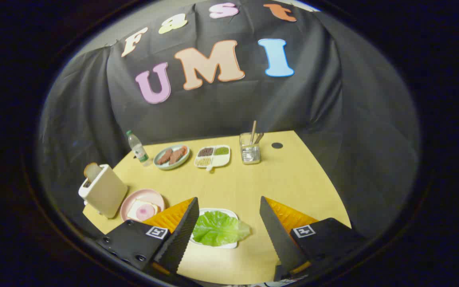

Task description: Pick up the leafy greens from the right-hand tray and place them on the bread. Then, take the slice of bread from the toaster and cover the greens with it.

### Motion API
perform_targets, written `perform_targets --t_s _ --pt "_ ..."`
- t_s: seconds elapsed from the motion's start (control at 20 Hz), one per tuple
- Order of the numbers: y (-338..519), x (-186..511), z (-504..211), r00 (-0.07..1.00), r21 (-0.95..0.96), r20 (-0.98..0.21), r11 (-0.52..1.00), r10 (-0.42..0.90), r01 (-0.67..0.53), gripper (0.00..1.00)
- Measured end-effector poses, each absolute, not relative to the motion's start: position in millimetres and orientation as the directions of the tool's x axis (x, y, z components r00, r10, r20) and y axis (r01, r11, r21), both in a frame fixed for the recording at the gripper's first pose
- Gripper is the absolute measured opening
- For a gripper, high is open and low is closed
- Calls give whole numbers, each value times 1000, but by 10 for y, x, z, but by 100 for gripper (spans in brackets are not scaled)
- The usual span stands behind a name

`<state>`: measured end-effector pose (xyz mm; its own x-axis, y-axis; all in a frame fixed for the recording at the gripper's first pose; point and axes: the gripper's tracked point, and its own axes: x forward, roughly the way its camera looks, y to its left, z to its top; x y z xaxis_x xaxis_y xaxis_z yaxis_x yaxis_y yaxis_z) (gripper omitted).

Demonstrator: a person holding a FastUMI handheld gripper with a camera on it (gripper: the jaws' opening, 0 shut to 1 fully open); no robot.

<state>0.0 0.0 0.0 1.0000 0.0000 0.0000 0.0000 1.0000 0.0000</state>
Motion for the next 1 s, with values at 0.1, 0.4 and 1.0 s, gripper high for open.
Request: perform_targets --t_s 0.1,0.4,1.0 --pt "45 -73 140 997 34 81 999 -16 13 96" --pt "187 -230 376 966 65 249 996 -70 56 96" --pt "316 -219 244 964 -21 252 996 -79 87 96"
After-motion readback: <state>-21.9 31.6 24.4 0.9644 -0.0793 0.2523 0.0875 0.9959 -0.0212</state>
